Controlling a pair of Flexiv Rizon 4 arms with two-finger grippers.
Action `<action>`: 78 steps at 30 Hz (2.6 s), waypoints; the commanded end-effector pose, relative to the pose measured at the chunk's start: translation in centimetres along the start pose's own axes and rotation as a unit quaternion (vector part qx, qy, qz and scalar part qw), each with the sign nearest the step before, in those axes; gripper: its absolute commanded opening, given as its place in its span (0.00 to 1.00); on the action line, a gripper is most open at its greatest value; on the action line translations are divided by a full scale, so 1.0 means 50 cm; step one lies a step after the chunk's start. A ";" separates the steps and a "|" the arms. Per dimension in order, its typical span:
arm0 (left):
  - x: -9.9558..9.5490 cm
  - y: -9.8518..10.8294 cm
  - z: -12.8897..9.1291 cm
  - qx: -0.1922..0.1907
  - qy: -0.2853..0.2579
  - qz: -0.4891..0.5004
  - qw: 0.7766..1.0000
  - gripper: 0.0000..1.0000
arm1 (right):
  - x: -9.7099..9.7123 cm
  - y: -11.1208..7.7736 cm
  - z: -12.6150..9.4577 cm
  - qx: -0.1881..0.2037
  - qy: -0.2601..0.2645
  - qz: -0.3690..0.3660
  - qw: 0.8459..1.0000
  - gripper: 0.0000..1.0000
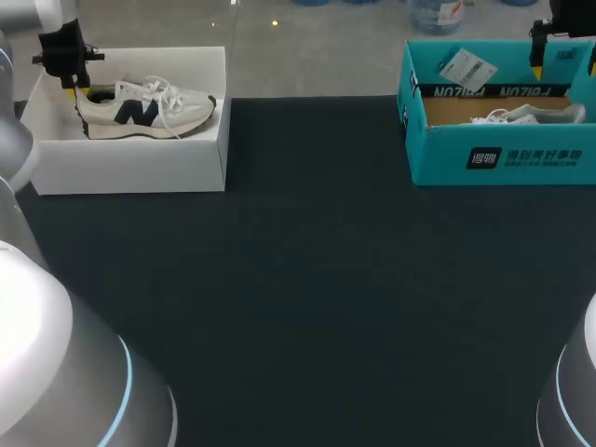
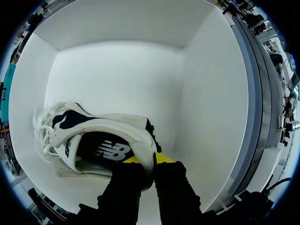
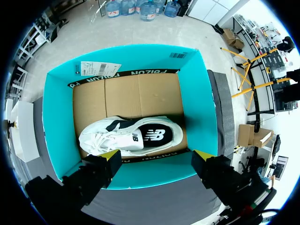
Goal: Take the shoe out of the shoebox, open the shoe tongue, remove and reinsert the insole, then place the shoe into the shoebox
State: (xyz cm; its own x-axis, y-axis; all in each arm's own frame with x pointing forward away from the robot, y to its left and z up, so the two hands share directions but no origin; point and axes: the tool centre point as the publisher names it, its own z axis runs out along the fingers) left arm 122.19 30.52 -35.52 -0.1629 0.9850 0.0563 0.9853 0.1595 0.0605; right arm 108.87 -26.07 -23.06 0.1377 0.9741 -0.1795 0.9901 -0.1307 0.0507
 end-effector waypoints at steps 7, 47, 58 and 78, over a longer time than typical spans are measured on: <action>0.018 0.011 -0.036 0.078 0.001 -0.004 0.997 0.00 | 0.000 -0.002 0.000 -0.001 0.000 0.000 1.000 1.00; 0.010 -0.165 -0.525 -0.104 0.003 0.045 0.994 0.00 | 0.000 -0.002 0.000 -0.001 0.000 0.000 1.000 1.00; 0.010 -0.165 -0.525 -0.104 0.003 0.045 0.994 0.00 | 0.000 -0.002 0.000 -0.001 0.000 0.000 1.000 1.00; -0.051 -0.378 -0.530 -0.122 -0.010 0.082 0.989 0.00 | 0.000 -0.002 0.000 -0.001 0.000 0.000 1.000 1.00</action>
State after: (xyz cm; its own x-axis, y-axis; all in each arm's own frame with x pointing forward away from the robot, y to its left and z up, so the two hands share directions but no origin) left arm 105.92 24.06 -11.04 -0.0018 0.9988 0.0498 0.9893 0.0090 -0.1457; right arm 108.86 -26.08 -23.07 0.1378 0.9741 -0.1795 0.9901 -0.1307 0.0507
